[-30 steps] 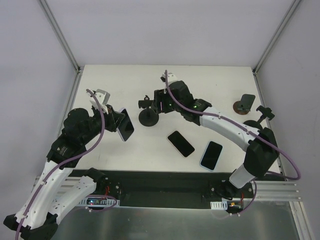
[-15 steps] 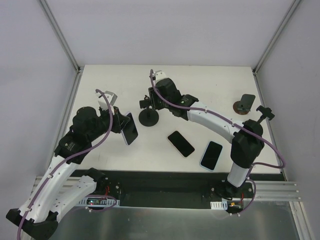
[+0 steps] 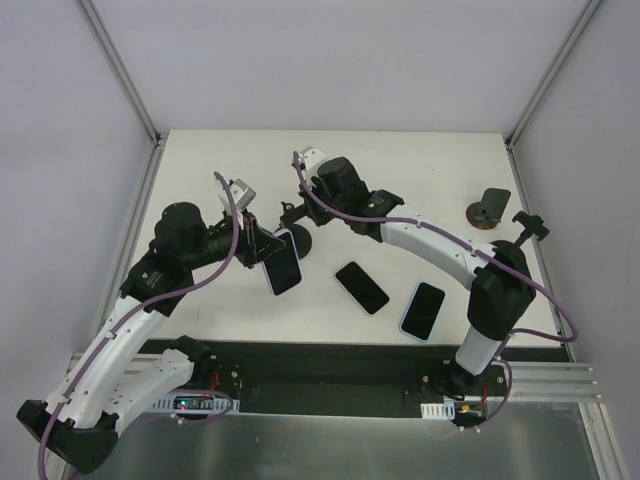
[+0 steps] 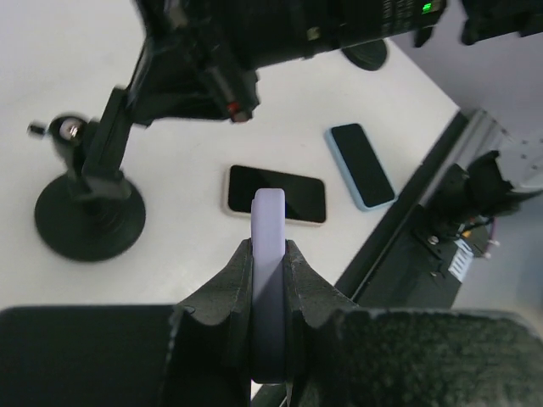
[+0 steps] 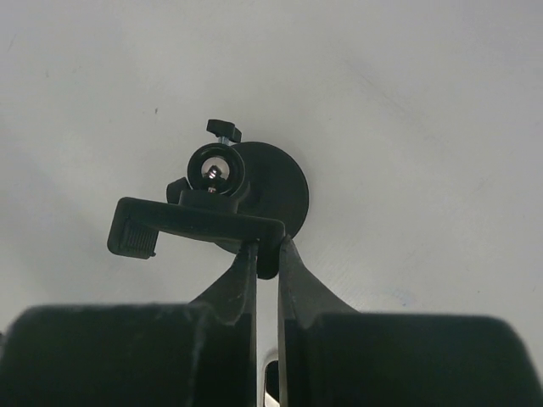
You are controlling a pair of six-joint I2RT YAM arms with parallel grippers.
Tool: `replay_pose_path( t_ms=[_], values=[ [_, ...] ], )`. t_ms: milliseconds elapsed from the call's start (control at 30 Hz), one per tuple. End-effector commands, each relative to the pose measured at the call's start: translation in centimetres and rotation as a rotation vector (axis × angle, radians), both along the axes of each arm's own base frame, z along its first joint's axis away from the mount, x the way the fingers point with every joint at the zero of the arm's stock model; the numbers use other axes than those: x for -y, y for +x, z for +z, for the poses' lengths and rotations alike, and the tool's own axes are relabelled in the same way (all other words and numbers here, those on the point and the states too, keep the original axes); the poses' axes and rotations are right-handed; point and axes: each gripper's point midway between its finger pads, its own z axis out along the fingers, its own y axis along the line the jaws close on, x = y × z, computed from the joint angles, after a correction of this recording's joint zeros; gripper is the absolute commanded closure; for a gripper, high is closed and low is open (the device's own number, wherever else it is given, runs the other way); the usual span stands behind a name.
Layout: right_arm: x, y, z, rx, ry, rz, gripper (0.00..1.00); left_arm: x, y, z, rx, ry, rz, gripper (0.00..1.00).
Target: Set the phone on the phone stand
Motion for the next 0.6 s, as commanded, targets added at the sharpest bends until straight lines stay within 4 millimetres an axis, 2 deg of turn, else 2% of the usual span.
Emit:
replay_pose_path(
  t_ms=[0,67,133,167,200,367,500,567],
  values=[
    [0.0,-3.7,2.9,0.009,0.059,0.212,0.99,3.1,-2.0,7.9,0.226,-0.154,-0.262,1.0],
    [0.4,-4.2,3.1,0.013,0.064,0.221,0.99,3.5,-1.3,8.9,0.234,-0.171,-0.262,1.0],
    [0.8,-4.5,2.4,0.0,0.057,0.227,0.99,4.1,-0.9,9.6,0.244,-0.182,-0.281,1.0],
    [0.9,-4.8,2.5,0.001,0.064,0.234,0.99,4.3,-0.7,10.6,0.295,-0.199,-0.298,1.0],
    [1.0,-4.9,2.5,0.0,0.068,0.239,0.99,4.7,-1.4,11.0,0.323,-0.207,-0.359,1.0],
    [1.2,-5.4,2.7,0.009,0.072,0.272,0.99,5.6,-2.0,13.5,0.518,-0.206,-0.493,1.0],
    [1.3,-5.6,2.8,-0.01,0.091,0.294,0.87,6.0,-2.6,14.2,0.573,-0.198,-0.577,1.0],
    [1.6,-5.5,2.6,-0.021,0.091,0.288,0.8,6.0,-2.2,14.4,0.583,-0.191,-0.564,1.0]
  ],
)
